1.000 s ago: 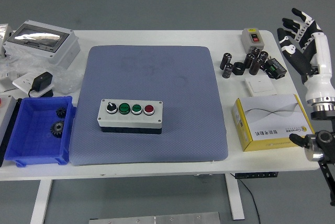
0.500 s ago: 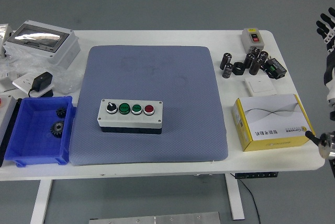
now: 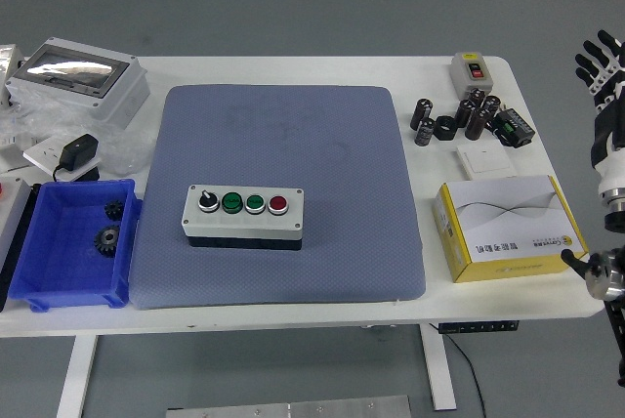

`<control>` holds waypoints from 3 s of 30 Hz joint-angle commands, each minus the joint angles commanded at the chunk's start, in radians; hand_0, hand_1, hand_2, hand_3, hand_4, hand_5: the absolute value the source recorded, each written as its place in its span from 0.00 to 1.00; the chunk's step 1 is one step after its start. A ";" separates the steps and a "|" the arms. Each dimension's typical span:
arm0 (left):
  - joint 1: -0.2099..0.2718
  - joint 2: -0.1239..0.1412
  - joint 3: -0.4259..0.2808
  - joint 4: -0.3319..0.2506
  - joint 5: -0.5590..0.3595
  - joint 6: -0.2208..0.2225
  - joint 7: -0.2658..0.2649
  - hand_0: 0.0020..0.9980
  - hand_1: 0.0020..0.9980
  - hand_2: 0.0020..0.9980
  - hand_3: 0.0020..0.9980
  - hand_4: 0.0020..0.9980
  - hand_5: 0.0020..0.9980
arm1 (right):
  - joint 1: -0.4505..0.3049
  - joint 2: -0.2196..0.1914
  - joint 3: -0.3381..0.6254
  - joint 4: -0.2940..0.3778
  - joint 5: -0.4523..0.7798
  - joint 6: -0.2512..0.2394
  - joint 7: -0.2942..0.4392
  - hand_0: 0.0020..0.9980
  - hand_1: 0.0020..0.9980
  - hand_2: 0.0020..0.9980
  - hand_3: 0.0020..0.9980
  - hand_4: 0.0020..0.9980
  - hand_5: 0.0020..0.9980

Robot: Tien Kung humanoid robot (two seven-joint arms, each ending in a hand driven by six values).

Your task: Pick up the button,place it on the desk,press the button,press the button

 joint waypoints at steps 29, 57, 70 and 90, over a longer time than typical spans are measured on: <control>0.014 0.020 -0.007 -0.005 0.008 -0.007 0.032 0.72 0.69 0.68 0.83 0.60 0.81 | -0.014 0.006 -0.009 0.021 0.018 0.026 0.002 0.84 0.80 0.81 0.79 0.93 0.92; 0.016 0.007 0.000 -0.001 -0.006 0.003 0.030 0.72 0.70 0.68 0.83 0.59 0.81 | -0.016 0.004 -0.019 0.024 0.016 0.027 0.006 0.81 0.79 0.80 0.78 0.91 0.89; 0.015 -0.002 0.009 -0.001 -0.023 0.006 0.032 0.72 0.69 0.68 0.83 0.59 0.81 | -0.009 0.008 -0.018 0.023 0.015 0.028 0.007 0.82 0.79 0.80 0.78 0.91 0.89; 0.019 -0.006 0.012 -0.002 -0.030 0.006 0.036 0.72 0.70 0.68 0.83 0.58 0.82 | -0.009 0.009 -0.021 0.019 0.015 0.030 0.007 0.82 0.78 0.80 0.79 0.91 0.88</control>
